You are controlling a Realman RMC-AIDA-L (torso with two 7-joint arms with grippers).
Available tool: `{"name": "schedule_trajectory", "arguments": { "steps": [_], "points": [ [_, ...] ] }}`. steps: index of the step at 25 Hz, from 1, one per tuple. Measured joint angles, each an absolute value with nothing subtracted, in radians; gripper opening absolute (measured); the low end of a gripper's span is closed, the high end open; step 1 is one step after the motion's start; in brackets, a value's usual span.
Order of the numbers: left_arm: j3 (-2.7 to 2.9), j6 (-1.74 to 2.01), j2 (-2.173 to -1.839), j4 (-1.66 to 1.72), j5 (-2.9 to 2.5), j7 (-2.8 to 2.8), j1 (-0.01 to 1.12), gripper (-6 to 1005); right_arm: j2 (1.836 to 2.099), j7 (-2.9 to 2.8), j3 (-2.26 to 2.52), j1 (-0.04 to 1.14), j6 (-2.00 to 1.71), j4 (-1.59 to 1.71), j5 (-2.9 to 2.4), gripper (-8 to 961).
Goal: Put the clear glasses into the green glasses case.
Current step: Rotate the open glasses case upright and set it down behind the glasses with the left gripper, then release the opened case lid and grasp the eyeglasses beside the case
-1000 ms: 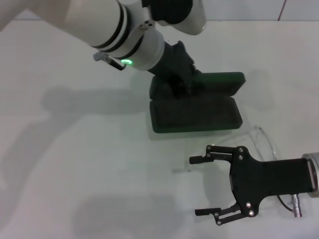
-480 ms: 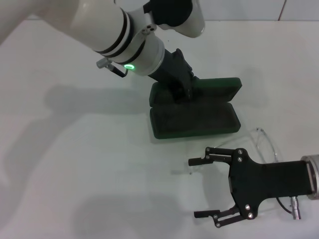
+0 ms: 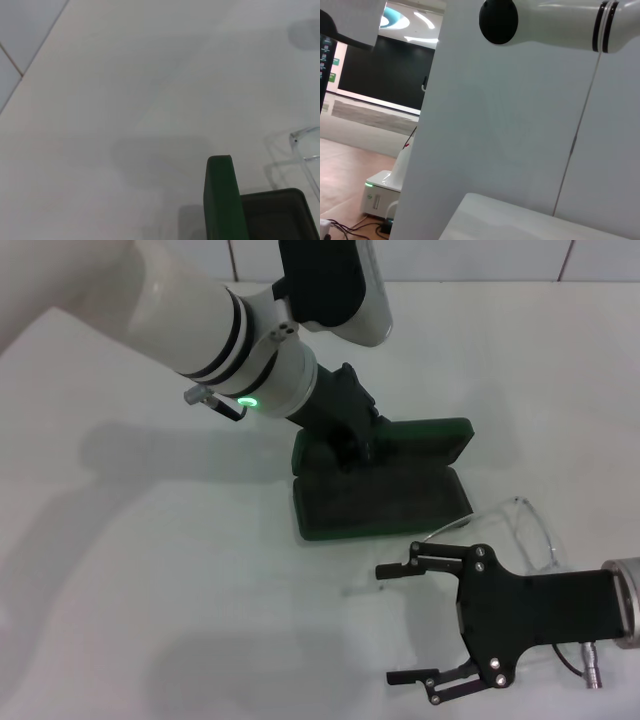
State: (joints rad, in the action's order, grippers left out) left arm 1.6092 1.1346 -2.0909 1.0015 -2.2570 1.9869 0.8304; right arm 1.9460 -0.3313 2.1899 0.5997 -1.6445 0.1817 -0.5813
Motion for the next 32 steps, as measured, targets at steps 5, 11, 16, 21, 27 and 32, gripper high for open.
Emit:
{"name": "schedule_trajectory", "arguments": {
  "steps": [5,11,16,21,27,32],
  "points": [
    [1.646,1.133,-2.091,1.013,-2.255,1.951,0.826,303,1.949,-0.331,2.191,0.600,-1.645,0.183,-0.581,856],
    [1.649,1.127,-2.092,1.027,-2.254,1.965,0.825,330,1.954,-0.331,2.192,0.596,-1.645,0.180,-0.581,856],
    [1.663,1.134,-2.092,1.029,-2.259,1.973,0.829,354,1.952,-0.331,2.192,0.594,-1.644,0.181,-0.581,855],
    [1.664,1.127,-2.092,1.044,-2.261,1.984,0.826,377,1.950,-0.331,2.190,0.595,-1.644,0.178,-0.581,855],
    [1.641,1.131,-2.092,1.129,-2.223,1.995,0.779,453,1.945,-0.333,2.186,0.594,-1.644,0.176,-0.581,855],
    [1.576,1.192,-2.088,1.254,-1.996,1.900,0.652,598,1.931,-0.409,2.157,0.597,-1.648,0.180,-0.574,854]
  ]
}}
